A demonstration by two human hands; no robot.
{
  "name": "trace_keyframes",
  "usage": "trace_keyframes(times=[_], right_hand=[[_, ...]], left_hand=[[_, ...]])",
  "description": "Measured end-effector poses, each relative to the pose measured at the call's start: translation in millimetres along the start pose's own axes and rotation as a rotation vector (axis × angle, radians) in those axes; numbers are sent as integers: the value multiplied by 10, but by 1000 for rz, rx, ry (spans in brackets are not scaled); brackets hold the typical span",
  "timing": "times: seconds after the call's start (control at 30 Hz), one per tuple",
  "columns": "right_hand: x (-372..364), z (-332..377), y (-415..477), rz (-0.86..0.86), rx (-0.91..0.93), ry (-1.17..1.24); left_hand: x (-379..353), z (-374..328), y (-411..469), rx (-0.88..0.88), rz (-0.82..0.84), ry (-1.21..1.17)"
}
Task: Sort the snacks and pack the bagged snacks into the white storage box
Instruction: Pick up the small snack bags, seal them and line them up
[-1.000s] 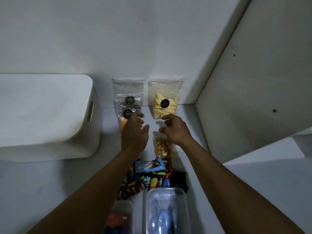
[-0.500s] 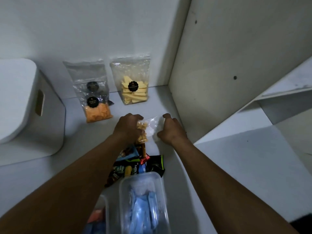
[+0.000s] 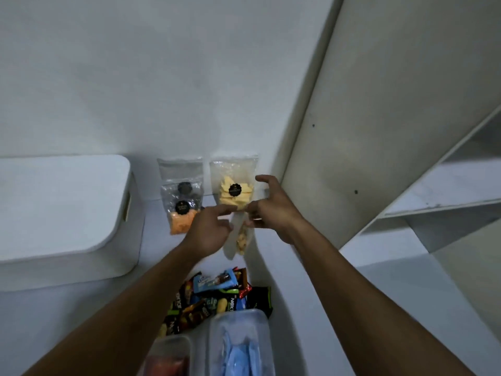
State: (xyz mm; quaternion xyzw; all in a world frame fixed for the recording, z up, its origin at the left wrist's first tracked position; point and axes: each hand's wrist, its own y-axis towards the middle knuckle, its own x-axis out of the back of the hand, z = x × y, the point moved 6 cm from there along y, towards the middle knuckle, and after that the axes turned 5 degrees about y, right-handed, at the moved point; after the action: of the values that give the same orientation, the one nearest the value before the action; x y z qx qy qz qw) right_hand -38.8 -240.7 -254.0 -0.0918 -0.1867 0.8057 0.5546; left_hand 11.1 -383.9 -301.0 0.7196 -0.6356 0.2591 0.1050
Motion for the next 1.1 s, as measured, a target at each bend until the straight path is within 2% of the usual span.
trace_keyframes(times=[0.1, 0.17, 0.27, 0.37, 0.5, 0.7, 0.8, 0.93, 1.1], right_hand=[[-72, 361, -231, -11, 4, 82], [-90, 584, -391, -36, 20, 89], [-75, 895, -612, -70, 82, 64], [-53, 1188, -869, -70, 122, -15], [-2, 1597, -1152, -99, 343, -340], [-82, 2045, -1445, -77, 615, -412], [-160, 2247, -1525, -75, 665, -450], [-257, 2495, -1677, 2, 700, -338], [-352, 2744, -1804, 3, 779, -272]], left_hand=[[157, -352, -253, -36, 93, -110], [301, -638, -404, -112, 89, -88], [571, -981, -584, -213, -37, -73], [853, -1175, -721, -200, -138, -68], [1172, -1415, -865, -149, -82, -185], [1595, -1812, -1112, -183, -100, -186], [1757, -2022, -1243, -249, -146, -245], [2004, -2266, -1393, -333, -266, -315], [2204, -2469, -1521, -382, -313, -368]])
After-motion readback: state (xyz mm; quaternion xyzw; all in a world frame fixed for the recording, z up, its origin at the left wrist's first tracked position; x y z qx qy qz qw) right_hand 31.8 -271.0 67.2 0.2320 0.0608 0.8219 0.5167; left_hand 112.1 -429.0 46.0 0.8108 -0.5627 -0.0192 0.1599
